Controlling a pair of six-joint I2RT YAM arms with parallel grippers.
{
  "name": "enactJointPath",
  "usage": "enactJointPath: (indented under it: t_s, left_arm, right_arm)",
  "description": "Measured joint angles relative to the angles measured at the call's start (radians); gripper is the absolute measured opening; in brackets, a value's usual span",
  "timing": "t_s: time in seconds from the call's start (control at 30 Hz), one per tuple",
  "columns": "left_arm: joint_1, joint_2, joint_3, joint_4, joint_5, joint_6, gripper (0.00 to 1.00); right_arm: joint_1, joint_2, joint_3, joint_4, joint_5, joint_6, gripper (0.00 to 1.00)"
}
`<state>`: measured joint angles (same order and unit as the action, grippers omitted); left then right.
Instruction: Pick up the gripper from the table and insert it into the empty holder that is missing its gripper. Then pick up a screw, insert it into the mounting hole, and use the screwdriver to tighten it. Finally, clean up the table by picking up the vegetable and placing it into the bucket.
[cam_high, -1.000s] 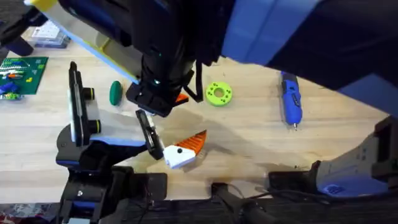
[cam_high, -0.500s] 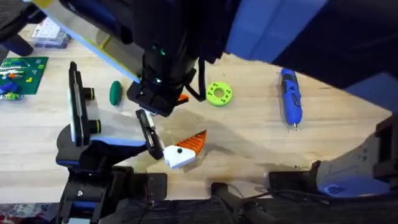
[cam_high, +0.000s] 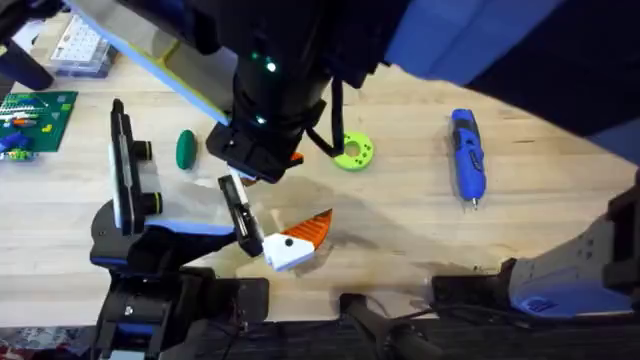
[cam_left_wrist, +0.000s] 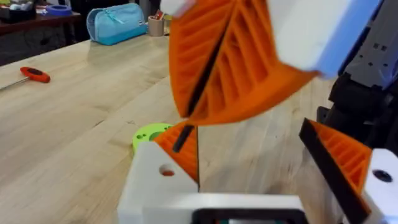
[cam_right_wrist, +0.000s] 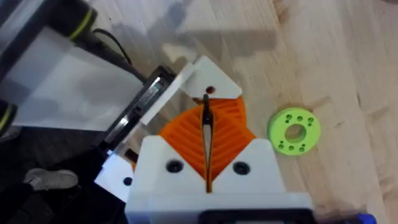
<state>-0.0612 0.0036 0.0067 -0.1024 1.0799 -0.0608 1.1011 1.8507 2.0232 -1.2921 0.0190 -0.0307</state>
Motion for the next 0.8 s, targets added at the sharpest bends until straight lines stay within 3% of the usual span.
enactJointPath:
  t_s: [0.8]
  left_arm:
    - [0.0, 0.0, 0.0, 0.0, 0.0, 0.0, 0.987]
  right_arm:
    - [0.0, -0.002, 0.001, -0.016, 0.029, 0.0, 0.013]
